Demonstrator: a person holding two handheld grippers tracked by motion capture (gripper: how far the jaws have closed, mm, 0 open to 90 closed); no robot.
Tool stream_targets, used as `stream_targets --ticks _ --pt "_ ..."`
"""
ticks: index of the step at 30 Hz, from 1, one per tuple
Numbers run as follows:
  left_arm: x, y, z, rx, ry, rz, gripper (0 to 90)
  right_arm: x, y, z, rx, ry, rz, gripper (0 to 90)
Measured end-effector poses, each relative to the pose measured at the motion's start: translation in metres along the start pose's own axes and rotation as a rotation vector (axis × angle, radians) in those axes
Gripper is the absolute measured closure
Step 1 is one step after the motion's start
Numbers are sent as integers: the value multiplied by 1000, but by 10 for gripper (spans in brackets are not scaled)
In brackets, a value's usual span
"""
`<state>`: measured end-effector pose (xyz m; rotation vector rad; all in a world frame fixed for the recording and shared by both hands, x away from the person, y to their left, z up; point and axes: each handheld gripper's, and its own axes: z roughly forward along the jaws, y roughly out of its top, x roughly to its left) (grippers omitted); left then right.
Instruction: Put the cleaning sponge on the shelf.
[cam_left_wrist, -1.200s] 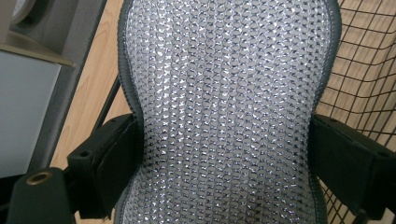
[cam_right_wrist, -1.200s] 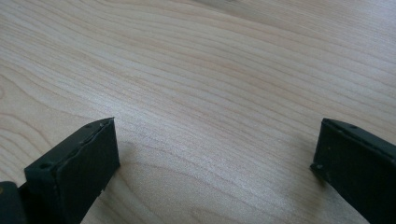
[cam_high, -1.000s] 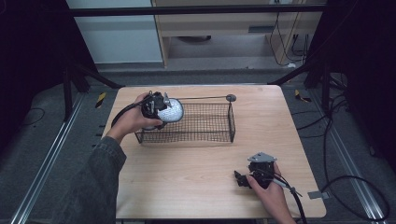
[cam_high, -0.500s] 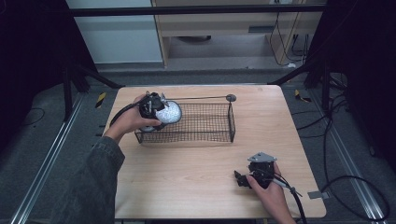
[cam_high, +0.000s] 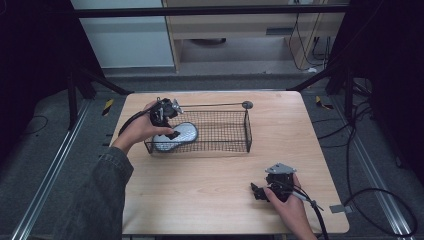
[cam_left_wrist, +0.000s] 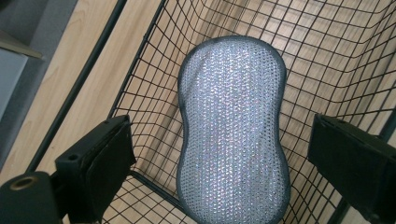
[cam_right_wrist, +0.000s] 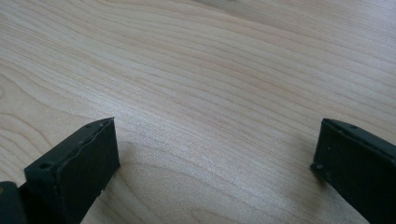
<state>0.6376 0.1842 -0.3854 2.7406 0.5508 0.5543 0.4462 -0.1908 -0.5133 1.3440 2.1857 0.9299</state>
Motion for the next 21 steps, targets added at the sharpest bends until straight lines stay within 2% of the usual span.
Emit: stream_targets --ticks 11,14,17,21 --pt "-4 -1 -21 -71 4 -60 67 0 0 0 0 0 0 3" --pt "-7 -2 -24 -81 9 -82 62 0 0 0 0 0 0 3" --pt "-12 -4 -26 -111 1 -122 58 0 0 0 -2 -2 -6 4" --pt "-20 -7 -31 -134 7 -137 50 0 0 0 -1 0 0 3"
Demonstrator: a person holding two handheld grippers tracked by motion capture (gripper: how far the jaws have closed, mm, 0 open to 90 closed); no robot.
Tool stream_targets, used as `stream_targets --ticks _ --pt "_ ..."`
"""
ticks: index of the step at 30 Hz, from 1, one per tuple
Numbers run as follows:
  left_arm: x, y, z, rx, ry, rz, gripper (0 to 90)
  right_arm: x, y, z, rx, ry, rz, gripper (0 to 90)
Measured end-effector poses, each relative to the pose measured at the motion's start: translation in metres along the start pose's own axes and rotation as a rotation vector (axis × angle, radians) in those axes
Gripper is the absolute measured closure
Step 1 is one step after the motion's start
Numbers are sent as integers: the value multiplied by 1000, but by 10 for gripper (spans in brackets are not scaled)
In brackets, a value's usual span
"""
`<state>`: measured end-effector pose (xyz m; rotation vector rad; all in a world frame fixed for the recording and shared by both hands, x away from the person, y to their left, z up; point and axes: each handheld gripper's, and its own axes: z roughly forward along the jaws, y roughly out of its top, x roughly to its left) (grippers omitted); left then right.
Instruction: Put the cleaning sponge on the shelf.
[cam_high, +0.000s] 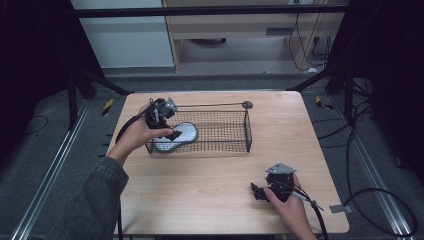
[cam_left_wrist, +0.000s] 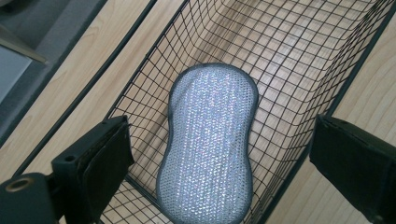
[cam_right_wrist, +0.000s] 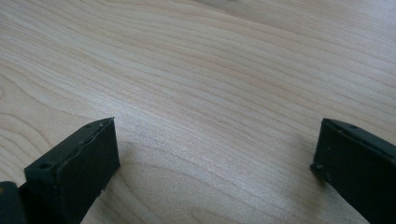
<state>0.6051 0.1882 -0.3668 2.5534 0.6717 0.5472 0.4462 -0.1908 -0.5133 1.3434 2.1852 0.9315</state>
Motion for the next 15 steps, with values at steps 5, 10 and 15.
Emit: stream_targets --ticks 5,10,15 --pt "-9 -6 -7 -37 -3 -30 45 0 0 0 1 -1 0 4" --pt "-16 -12 -16 -53 16 -53 43 0 0 0 0 0 0 4" --pt "-24 -19 -24 -73 24 -71 40 0 0 0 0 0 0 4"
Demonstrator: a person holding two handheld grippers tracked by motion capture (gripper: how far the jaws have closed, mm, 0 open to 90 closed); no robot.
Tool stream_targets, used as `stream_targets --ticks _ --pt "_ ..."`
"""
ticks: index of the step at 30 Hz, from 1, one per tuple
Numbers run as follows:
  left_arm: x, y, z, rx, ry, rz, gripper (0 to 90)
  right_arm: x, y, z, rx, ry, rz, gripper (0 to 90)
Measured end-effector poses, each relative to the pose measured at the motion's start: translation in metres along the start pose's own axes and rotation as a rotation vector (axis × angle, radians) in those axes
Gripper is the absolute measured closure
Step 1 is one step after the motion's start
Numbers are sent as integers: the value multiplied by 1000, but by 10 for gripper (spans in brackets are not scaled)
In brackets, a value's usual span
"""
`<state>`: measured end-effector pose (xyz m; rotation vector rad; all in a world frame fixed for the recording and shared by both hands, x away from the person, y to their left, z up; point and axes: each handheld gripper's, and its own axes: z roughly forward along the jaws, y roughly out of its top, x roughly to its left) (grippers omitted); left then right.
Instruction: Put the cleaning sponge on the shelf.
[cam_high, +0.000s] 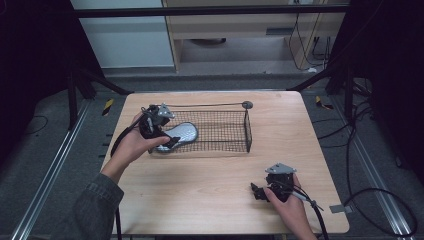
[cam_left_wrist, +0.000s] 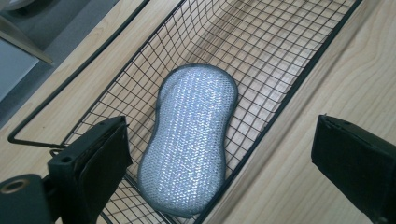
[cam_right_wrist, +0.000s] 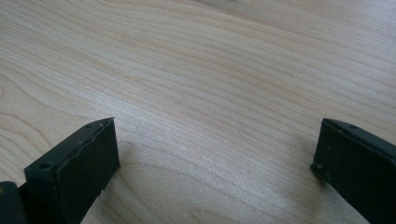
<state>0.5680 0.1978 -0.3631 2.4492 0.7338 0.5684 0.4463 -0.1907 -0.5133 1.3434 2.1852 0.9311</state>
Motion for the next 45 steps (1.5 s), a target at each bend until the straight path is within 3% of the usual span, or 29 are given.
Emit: stream_targets --ticks 7,12,15,24,27,30,35,37,41,42,43,45 --pt "-14 -7 -11 -29 9 -19 38 0 0 0 1 0 0 4" --pt "-22 -12 -13 -18 22 -15 36 0 0 0 0 0 0 4" --pt "-28 -17 -15 -40 28 -41 35 0 0 0 0 0 0 4" --pt "-41 -41 -25 -52 58 -80 44 0 0 0 -2 0 -1 4" --pt "-43 -53 -33 -71 96 -101 46 0 0 0 -2 -1 -1 4" --pt "-44 -60 -34 -64 100 -105 45 0 0 0 -2 0 -1 4" --pt "-49 -79 -32 -67 110 -144 50 0 0 0 -2 -1 -3 4" --pt "-50 -85 -31 -70 112 -156 53 0 0 0 -2 0 -1 4" --pt "-51 -105 -22 -75 78 -227 53 0 0 0 -2 0 -2 4" --pt "-51 -105 -22 -75 78 -227 53 0 0 0 -2 0 -2 4" --pt "-52 -112 -16 -65 46 -235 52 0 0 0 -2 0 -2 4" --pt "-51 -119 -12 -44 51 -239 50 0 0 0 -2 0 -2 4"
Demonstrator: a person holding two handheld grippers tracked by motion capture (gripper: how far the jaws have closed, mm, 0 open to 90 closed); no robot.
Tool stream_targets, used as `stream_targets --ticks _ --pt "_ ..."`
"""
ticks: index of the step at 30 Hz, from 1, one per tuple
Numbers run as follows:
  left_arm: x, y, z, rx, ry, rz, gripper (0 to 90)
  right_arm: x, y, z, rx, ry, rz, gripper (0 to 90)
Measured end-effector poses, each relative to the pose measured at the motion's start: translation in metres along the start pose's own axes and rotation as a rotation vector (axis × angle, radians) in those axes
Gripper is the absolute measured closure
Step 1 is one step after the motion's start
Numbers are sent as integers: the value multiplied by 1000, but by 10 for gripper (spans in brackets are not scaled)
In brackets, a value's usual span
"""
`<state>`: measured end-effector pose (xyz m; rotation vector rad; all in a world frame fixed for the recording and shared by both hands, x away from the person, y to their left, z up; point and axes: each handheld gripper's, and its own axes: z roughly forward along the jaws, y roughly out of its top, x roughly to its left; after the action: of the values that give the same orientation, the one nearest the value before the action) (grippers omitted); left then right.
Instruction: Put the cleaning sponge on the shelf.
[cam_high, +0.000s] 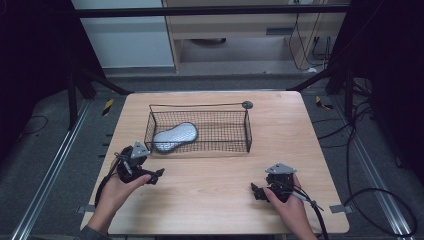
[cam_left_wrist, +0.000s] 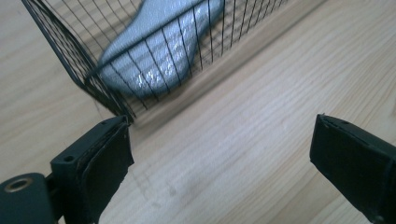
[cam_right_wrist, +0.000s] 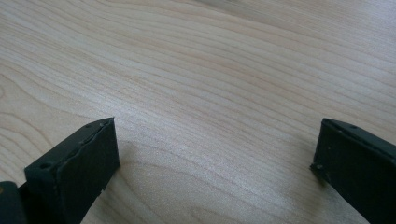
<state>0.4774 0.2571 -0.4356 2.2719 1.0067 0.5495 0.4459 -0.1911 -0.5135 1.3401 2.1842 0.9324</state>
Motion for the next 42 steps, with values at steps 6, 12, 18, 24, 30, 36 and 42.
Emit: stream_targets --ticks 6,12,18,24,30,36,42 --pt "12 -21 13 44 15 -42 50 0 0 0 0 0 -1 4" --pt "25 -37 25 81 42 -82 49 0 0 0 0 1 0 4" --pt "33 -47 32 88 55 -108 46 0 0 0 0 1 0 4" --pt "40 -52 40 66 66 -106 43 0 0 0 0 1 -1 4" --pt "43 -52 43 51 65 -121 26 0 0 0 0 1 -1 4" --pt "47 -56 44 32 40 -152 10 0 0 0 0 2 -1 4" --pt "49 -60 46 11 22 -175 0 0 0 0 0 1 -1 4"
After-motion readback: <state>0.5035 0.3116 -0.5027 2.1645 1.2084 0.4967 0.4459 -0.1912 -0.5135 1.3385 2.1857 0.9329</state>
